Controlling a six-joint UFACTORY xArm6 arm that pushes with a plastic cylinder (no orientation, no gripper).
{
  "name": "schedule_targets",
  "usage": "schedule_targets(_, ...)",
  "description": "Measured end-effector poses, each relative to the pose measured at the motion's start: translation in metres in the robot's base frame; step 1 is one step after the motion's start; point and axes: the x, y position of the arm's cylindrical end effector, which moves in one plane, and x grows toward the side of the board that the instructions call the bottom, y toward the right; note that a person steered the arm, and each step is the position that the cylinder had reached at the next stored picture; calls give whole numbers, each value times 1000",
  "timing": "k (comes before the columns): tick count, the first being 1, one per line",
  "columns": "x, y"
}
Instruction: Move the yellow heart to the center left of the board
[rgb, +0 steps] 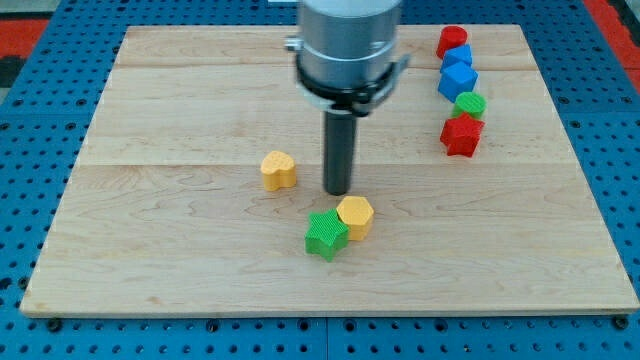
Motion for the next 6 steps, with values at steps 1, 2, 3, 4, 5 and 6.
schedule_targets(1, -16, -68)
schedule_targets(2, -44, -116)
schedule_targets(3, -56, -102)
schedule_targets(4, -66, -56)
schedule_targets(5, -93, -52)
schedule_targets(6, -87, -110)
